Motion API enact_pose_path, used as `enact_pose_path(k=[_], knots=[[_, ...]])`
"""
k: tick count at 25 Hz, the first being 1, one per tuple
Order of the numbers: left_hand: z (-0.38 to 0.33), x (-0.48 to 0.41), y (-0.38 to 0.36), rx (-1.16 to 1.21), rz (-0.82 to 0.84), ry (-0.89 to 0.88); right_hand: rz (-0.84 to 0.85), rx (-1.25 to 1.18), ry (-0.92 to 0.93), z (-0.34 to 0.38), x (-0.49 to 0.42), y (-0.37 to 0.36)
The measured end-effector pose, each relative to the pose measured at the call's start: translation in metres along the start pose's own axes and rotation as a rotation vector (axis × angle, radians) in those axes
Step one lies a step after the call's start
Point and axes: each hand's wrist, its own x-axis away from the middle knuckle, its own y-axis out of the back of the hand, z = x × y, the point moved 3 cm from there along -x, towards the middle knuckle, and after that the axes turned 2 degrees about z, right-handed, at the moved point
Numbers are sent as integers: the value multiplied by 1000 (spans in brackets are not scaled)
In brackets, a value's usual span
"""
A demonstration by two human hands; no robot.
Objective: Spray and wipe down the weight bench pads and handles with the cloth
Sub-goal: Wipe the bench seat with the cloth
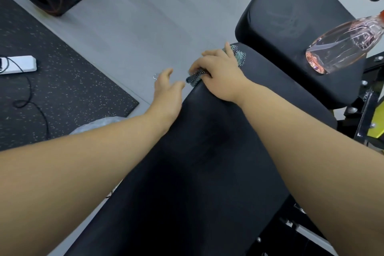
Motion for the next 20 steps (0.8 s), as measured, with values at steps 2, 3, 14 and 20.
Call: enact_pose_path(k=[2, 3, 14, 20], knots=[[-28, -7, -21, -121, 116, -171, -188, -153, 12, 1, 14, 6], [-38, -13, -36, -185, 178, -182, -334, -146, -47, -3, 26, 7], [-61, -69, -66, -437, 183, -108, -583, 198, -619, -35, 72, -45], [7, -12, 5, -489, 277, 43, -528, 246, -641, -34, 72, -46]])
